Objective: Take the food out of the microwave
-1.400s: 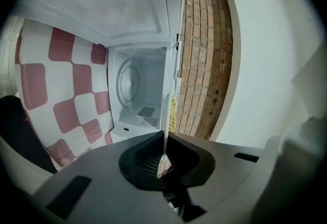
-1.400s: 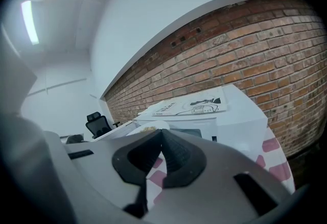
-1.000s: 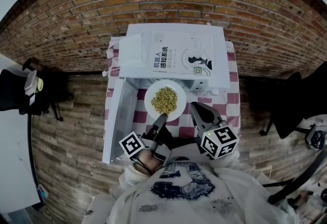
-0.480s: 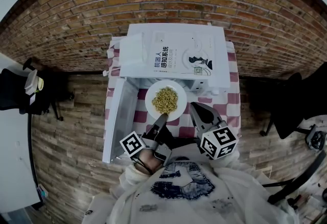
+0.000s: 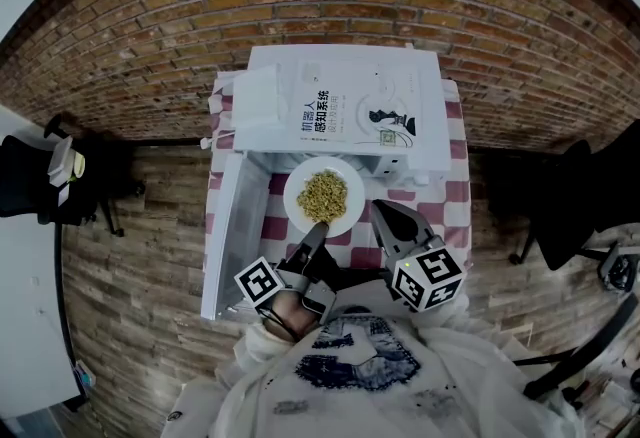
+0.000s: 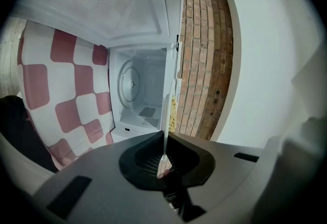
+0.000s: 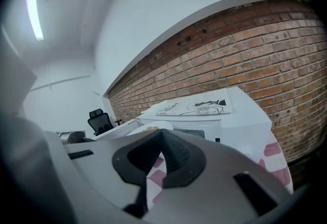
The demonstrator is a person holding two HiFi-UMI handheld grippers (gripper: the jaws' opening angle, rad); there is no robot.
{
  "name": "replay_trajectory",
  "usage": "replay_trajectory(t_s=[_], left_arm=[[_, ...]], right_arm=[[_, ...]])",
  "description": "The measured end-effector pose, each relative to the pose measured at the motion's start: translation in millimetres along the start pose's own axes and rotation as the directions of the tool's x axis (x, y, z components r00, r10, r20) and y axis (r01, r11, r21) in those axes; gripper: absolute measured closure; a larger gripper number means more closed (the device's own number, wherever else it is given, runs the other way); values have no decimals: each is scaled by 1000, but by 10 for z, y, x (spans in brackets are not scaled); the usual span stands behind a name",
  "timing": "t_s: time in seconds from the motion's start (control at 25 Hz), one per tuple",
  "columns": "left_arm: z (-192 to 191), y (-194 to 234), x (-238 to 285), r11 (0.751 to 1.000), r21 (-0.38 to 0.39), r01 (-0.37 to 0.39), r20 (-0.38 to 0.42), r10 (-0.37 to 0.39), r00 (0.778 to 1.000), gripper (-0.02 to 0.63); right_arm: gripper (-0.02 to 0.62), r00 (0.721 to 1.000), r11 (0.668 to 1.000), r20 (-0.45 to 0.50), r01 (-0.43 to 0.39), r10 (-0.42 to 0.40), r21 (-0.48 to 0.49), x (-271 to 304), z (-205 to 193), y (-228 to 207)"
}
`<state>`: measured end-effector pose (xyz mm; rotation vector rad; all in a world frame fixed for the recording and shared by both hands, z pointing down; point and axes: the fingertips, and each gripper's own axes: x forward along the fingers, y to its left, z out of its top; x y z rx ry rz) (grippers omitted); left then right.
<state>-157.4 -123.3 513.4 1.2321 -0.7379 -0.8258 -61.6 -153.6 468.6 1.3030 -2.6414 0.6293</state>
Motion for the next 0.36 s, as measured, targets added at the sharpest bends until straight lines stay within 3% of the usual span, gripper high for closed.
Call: replay_trajectory(t_s=[0.36], left_arm=[[4, 1, 2, 1000, -5, 0, -3, 0, 1000, 586]], right_arm=[[581, 1000, 1000, -2, 2, -2, -1, 13, 11, 1]])
